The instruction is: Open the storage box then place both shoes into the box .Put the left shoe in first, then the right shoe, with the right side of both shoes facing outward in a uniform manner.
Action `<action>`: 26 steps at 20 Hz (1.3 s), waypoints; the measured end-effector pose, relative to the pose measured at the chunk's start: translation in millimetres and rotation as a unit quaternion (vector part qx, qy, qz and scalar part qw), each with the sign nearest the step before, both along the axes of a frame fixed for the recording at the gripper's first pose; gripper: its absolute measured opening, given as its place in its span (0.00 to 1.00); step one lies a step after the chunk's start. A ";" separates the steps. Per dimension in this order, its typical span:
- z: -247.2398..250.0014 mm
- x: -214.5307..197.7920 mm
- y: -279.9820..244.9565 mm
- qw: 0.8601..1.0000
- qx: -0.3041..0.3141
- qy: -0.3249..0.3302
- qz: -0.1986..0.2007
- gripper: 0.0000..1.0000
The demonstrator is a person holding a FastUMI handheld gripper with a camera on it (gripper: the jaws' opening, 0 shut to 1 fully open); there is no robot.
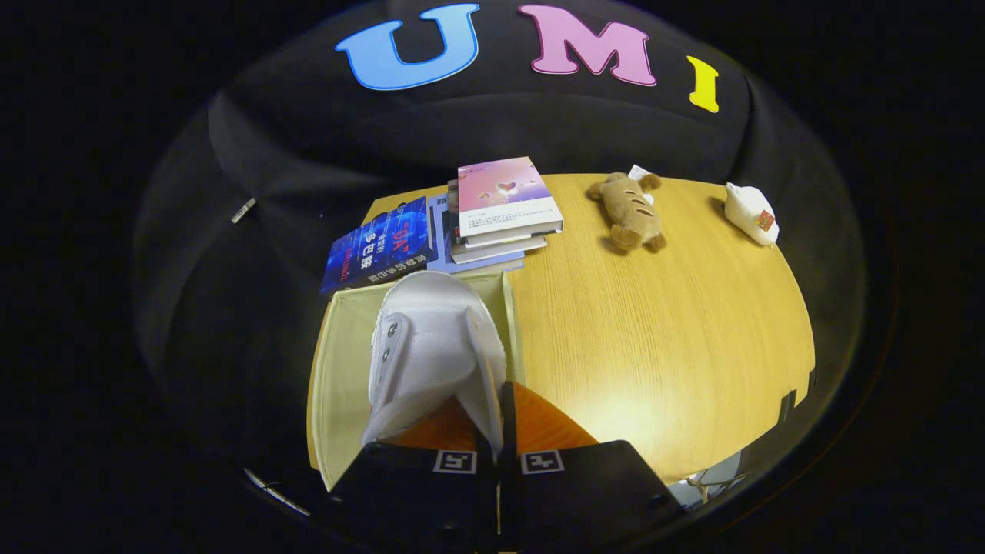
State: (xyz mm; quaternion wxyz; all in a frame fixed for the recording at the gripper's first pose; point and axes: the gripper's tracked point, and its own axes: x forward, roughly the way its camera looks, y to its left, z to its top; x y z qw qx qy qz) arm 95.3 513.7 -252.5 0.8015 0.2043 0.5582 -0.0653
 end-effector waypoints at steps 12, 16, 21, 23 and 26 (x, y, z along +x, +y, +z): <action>36.1 17.5 0.4 0.997 0.003 -0.082 0.000 1.00; 48.1 13.9 -18.3 0.994 0.012 -0.109 -0.004 0.99; 77.1 14.8 -75.9 0.985 -0.008 -0.172 -0.011 1.00; 86.8 13.6 -107.4 0.978 -0.034 -0.203 0.000 0.99; 99.7 7.9 -153.5 0.969 -0.063 -0.239 0.009 0.99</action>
